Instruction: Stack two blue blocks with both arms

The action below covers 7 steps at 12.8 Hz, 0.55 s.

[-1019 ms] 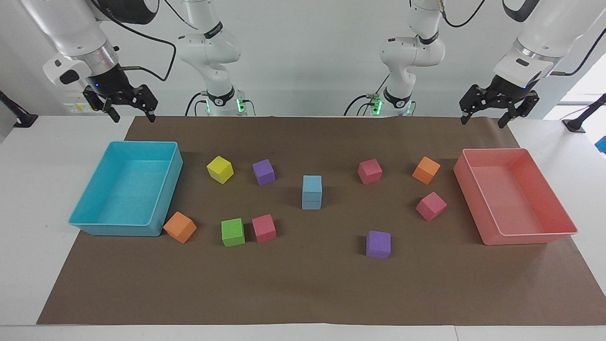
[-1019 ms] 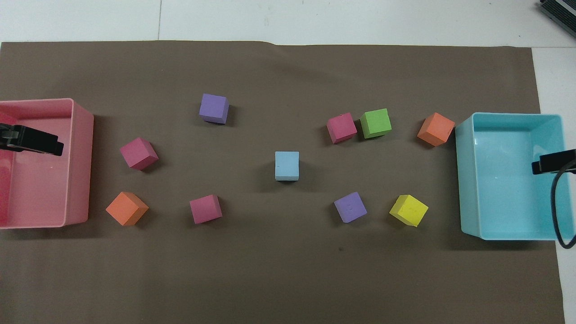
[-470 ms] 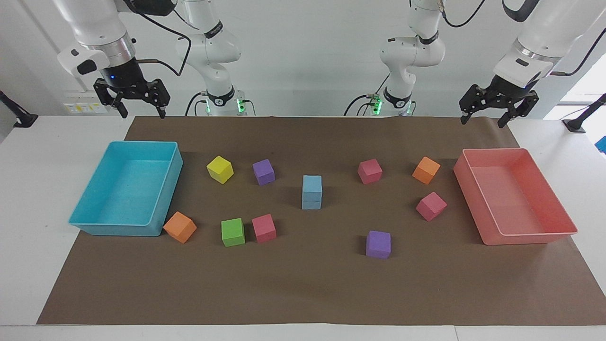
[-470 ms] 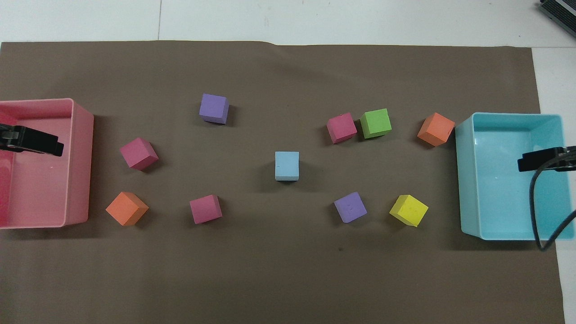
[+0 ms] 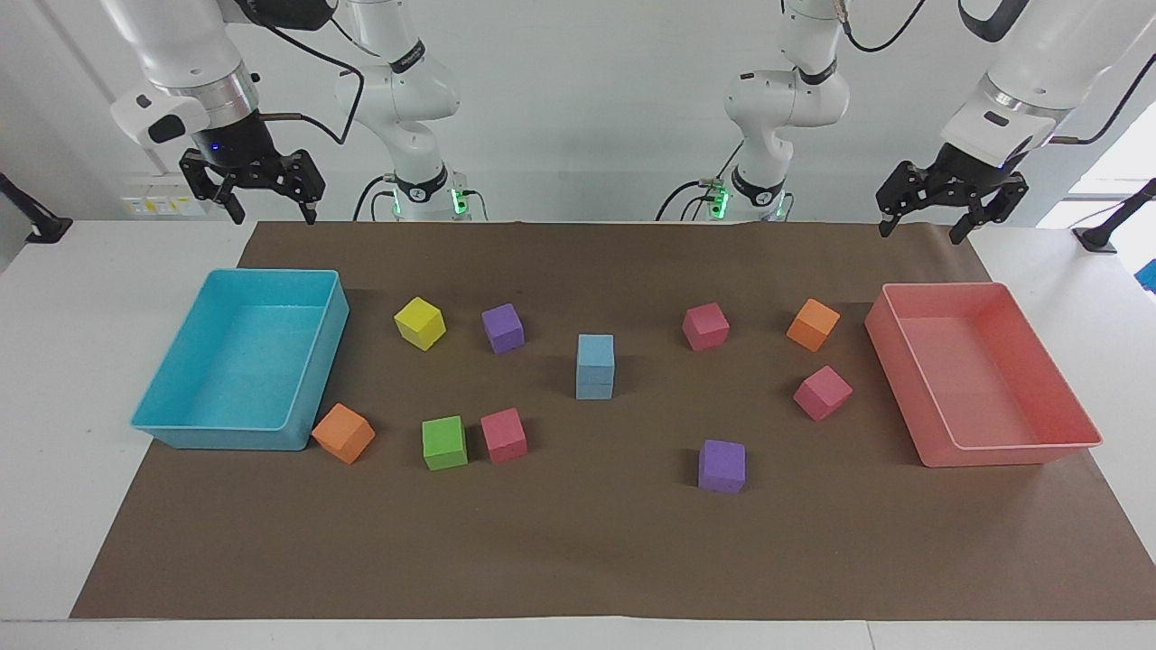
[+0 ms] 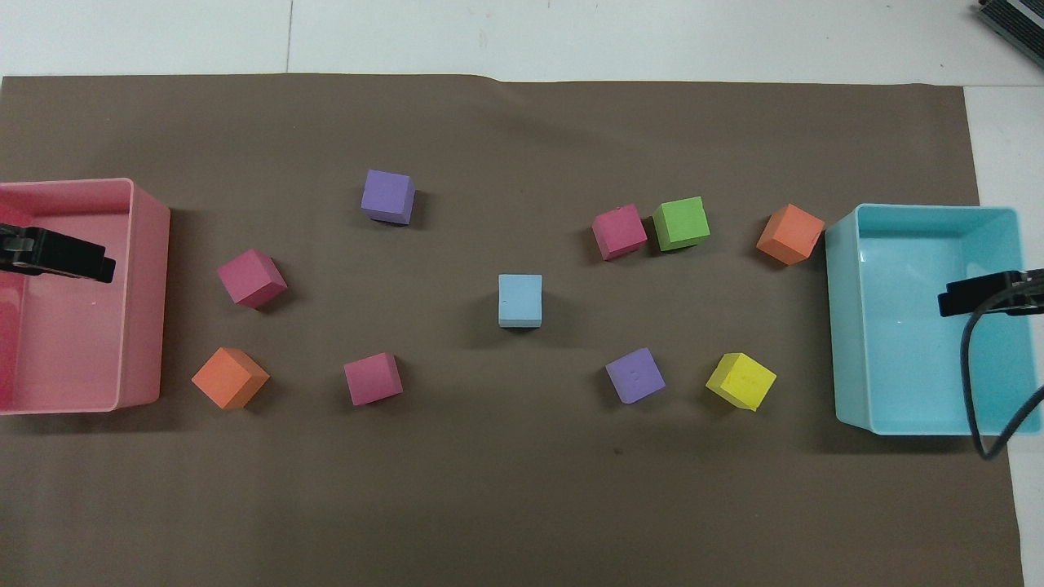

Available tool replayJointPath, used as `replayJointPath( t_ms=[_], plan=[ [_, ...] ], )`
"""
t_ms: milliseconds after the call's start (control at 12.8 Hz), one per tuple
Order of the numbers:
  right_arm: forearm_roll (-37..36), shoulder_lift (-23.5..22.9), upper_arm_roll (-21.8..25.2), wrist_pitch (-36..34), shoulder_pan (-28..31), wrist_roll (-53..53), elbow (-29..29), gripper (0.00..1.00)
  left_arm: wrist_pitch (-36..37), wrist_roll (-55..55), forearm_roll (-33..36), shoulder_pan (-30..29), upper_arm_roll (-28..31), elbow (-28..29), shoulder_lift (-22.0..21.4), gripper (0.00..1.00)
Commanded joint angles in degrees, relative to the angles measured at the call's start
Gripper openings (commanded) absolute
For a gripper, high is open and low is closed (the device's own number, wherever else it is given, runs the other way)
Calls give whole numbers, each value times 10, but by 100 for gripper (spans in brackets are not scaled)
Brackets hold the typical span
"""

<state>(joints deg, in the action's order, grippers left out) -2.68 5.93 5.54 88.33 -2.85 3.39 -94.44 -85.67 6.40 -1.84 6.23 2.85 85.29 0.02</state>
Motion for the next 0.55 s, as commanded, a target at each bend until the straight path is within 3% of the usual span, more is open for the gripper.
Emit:
replayJointPath(
  t_ms=[0,470],
  plan=[
    [2,4,-3,-11,1,-8,4,100,-6,4,-9,-10,-6,14,-13,100],
    [2,5,-2,-9,1,-7,3,100,-4,5,-9,-10,-6,14,-13,100]
  ],
)
